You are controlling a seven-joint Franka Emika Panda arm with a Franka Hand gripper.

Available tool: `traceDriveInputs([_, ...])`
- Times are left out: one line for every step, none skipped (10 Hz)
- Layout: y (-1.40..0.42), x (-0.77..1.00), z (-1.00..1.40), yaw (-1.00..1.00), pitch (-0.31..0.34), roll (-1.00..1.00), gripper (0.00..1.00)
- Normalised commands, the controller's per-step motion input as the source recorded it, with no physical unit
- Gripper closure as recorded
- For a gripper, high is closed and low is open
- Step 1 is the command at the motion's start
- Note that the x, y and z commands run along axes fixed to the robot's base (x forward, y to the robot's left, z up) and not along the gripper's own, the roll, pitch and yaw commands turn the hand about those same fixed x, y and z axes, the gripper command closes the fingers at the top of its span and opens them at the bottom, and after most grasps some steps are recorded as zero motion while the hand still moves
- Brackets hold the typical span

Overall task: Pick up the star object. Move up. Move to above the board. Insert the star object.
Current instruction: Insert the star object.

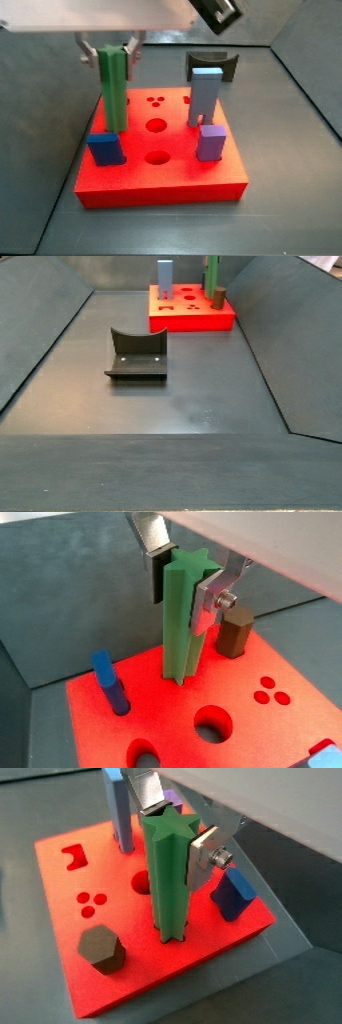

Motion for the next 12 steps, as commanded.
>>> traceDriveInputs([-0.3, 0.16, -0.63, -0.55, -0.29, -0.07, 1.0])
traceDriveInputs([-0.31, 0.03, -0.63, -0.65, -0.3, -0.04, 1.0])
traceDriveInputs([-0.21, 0.15, -0.75, -0.55, -0.217, -0.03, 1.0])
traceDriveInputs([0.0, 0.19, -1.0, -0.24, -0.021, 0.04, 1.0])
traceDriveInputs([0.0, 0.21, -1.0, -0.08, 0.0, 0.0, 1.0])
traceDriveInputs([0.0, 0.35, -1.0, 0.0, 0.003, 0.0, 1.0])
traceDriveInputs([0.07, 0.25, -1.0, 0.06, 0.074, 0.0, 1.0])
traceDriveInputs([0.2, 0.0, -1.0, 0.0, 0.064, 0.0, 1.0])
traceDriveInputs([0.0, -0.11, -0.43, 0.0, -0.164, -0.21, 1.0])
traceDriveInputs([0.0, -0.09, 0.0, 0.02, -0.064, 0.0, 1.0])
traceDriveInputs([0.0, -0.34, -0.19, 0.11, -0.104, 0.0, 1.0])
traceDriveInputs([0.23, -0.44, -0.53, 0.59, -0.097, 0.0, 1.0])
